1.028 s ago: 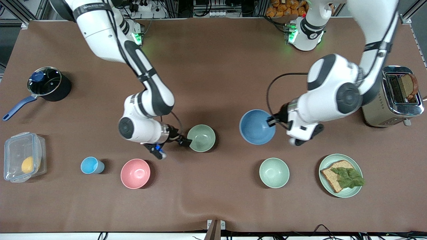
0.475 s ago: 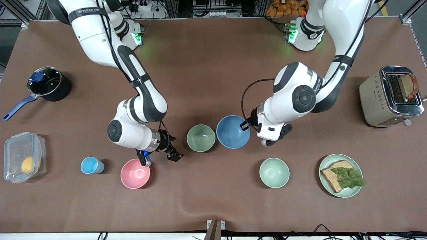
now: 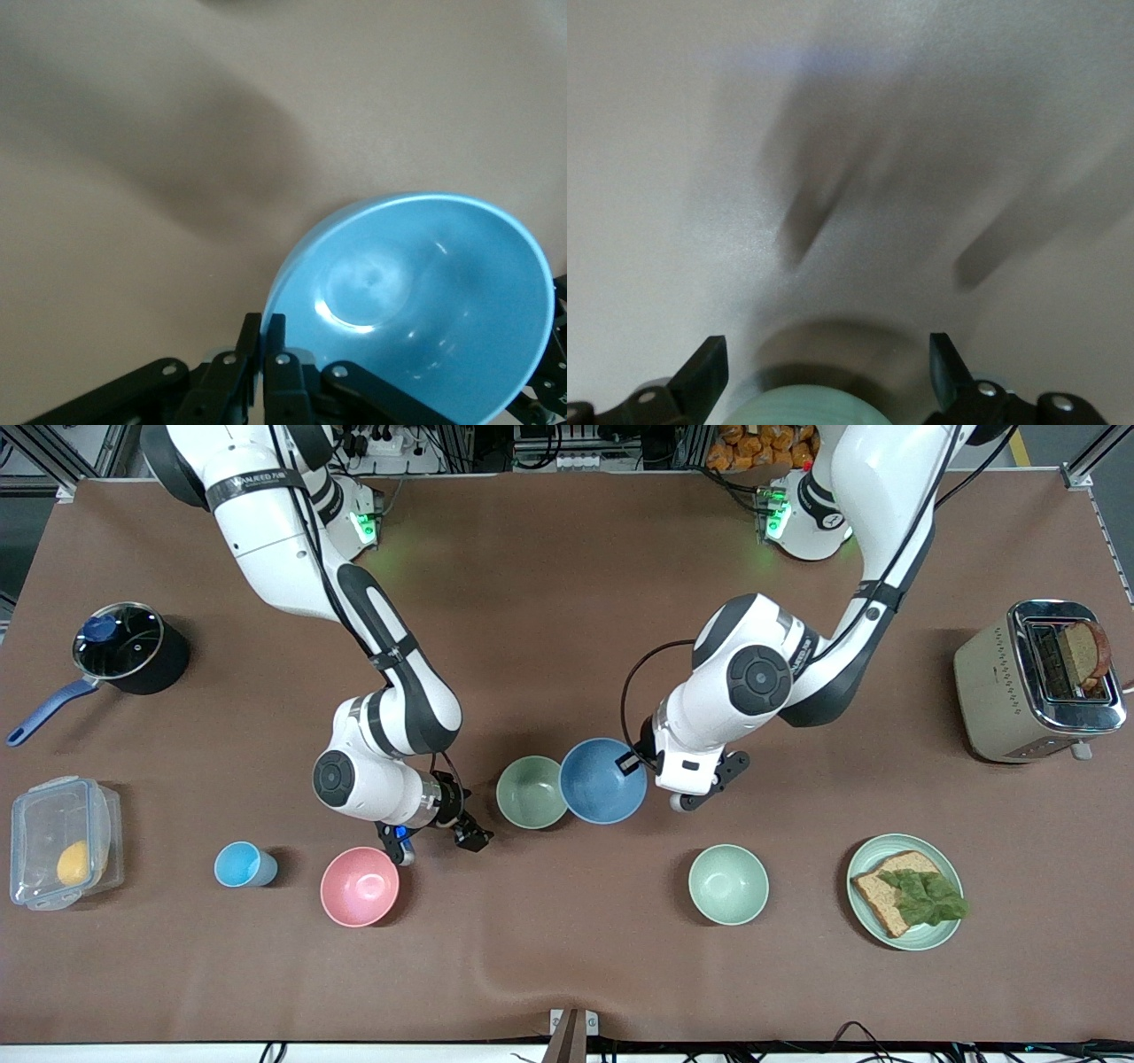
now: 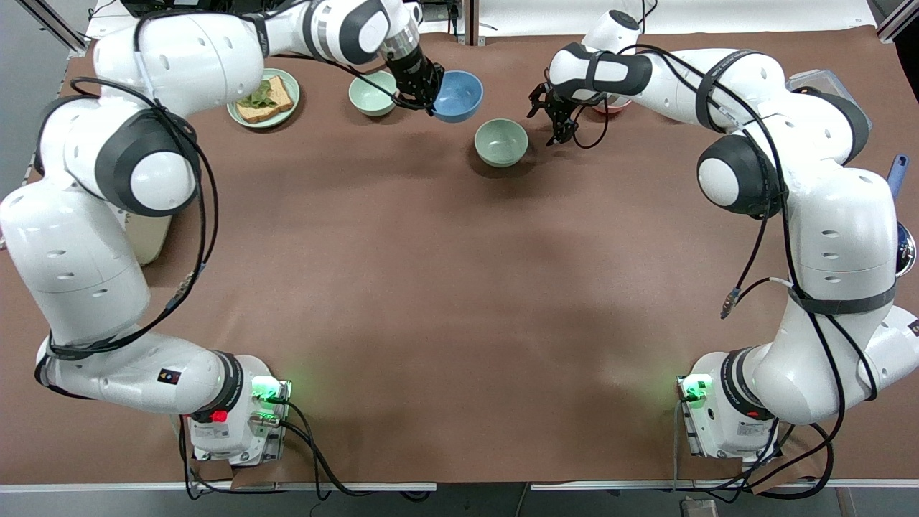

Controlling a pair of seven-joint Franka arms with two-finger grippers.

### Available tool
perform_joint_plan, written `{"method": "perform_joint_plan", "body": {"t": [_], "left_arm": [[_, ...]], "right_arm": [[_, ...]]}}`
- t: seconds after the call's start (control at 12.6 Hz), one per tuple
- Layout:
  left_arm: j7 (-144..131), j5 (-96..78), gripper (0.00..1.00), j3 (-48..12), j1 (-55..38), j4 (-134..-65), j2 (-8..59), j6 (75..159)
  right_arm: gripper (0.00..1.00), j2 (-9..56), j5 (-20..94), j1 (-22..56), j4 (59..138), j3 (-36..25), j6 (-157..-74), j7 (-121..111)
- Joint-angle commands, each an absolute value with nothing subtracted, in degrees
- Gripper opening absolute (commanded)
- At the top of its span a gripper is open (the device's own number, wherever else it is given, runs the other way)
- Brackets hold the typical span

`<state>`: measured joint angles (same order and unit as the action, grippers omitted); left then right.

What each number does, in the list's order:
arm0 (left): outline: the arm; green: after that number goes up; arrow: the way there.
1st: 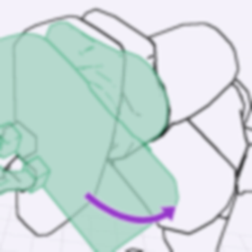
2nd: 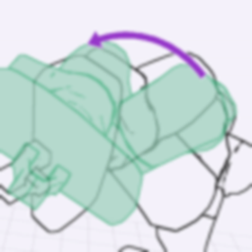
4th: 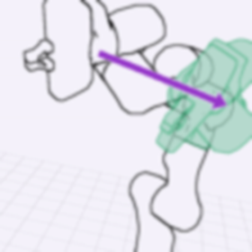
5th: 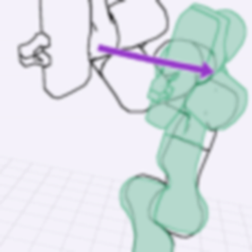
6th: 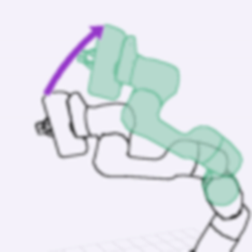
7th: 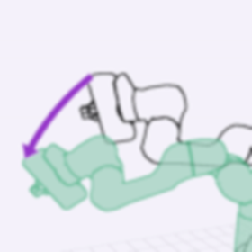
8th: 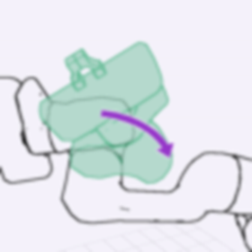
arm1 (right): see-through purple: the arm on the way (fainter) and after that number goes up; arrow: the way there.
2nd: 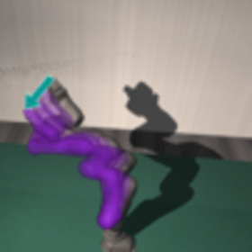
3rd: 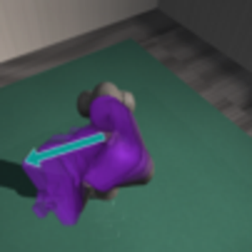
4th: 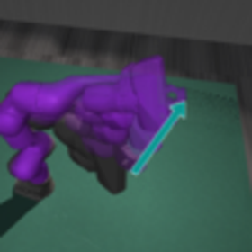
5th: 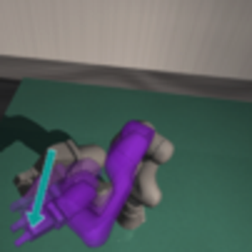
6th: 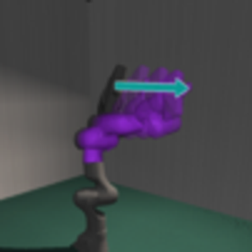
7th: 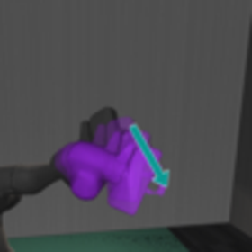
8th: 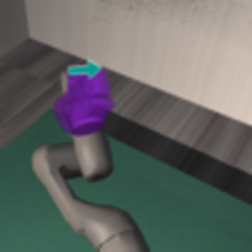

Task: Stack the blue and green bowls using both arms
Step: 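Lower the blue bowl into the green bowl with the left gripper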

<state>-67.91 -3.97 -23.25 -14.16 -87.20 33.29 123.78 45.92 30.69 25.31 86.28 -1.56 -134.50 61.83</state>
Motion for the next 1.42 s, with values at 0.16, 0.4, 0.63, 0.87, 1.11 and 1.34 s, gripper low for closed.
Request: {"method": "perform_joint_plan", "body": {"t": [0.16,0.4,0.63,0.87,1.11,1.34], "left_arm": [[-71.5,-1.9,0.00,-21.2,-20.1,-82.6,38.6,129.5],[-71.6,-2.0,0.00,-15.7,-26.4,-81.6,40.2,130.4],[-71.6,-2.0,0.00,-15.3,-27.6,-79.7,41.7,132.4],[-71.6,-1.9,0.00,-14.9,-29.4,-78.0,44.6,134.7],[-71.7,-1.9,0.00,-14.5,-30.2,-78.0,46.0,136.2],[-71.7,-1.9,0.00,-14.4,-30.2,-78.0,46.5,136.2]], "right_arm": [[1.00,46.9,29.4,25.8,85.4,-1.4,-136.4,65.1],[1.00,46.9,29.4,26.1,85.6,-1.4,-136.3,66.1],[1.00,46.9,28.9,26.4,85.6,-1.4,-136.5,67.1],[1.00,46.9,28.8,26.5,85.7,-1.4,-136.6,67.2],[1.00,46.9,28.8,26.7,85.7,-1.4,-136.7,67.3],[1.00,46.9,28.7,27.1,85.7,-1.5,-136.8,68.2]]}}
